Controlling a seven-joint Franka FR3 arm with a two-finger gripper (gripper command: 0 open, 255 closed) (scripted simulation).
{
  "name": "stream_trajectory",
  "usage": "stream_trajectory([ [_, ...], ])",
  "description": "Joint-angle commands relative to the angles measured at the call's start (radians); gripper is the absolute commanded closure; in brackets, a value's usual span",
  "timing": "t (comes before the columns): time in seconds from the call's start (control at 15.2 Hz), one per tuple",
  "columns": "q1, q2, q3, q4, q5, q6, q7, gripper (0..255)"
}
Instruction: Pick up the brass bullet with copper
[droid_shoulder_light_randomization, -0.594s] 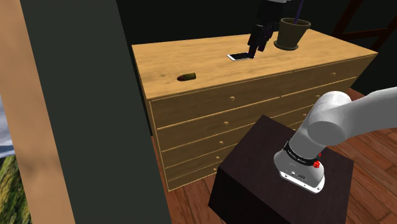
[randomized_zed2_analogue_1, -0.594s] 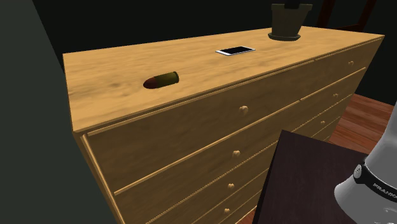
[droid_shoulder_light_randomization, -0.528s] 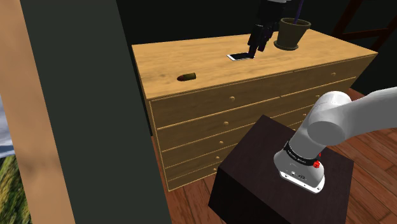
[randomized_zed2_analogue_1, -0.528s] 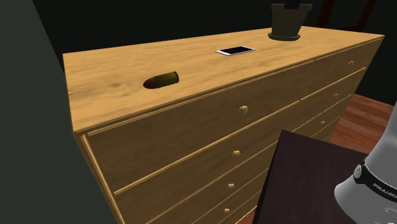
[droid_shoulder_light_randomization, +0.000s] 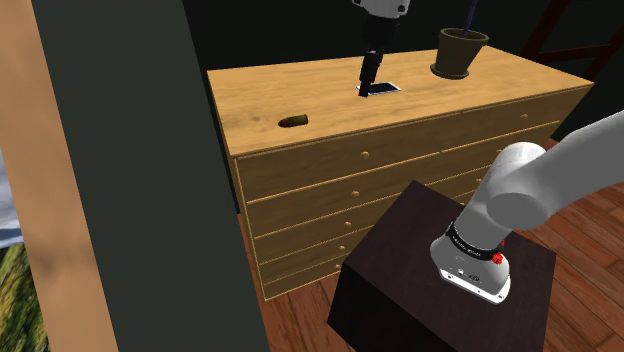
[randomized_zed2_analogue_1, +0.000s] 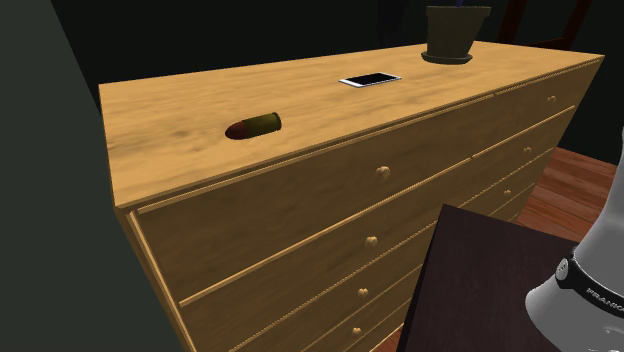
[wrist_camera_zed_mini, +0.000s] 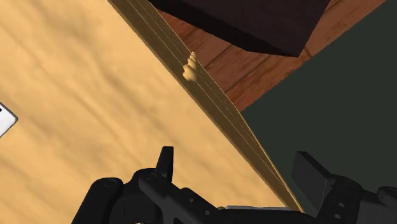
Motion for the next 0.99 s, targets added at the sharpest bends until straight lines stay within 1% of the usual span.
stream_trajectory([
  [0.0, 0.021, 0.081, -0.004, 0.042, -0.013, 0.036, -0.078, 0],
  [0.4, 0.074, 0.297, 0.005, 0.167, -0.046, 0.12, -0.286, 0],
  [0.92, 0.135, 0.559, 0.053, 0.352, -0.097, 0.189, -0.528, 0],
])
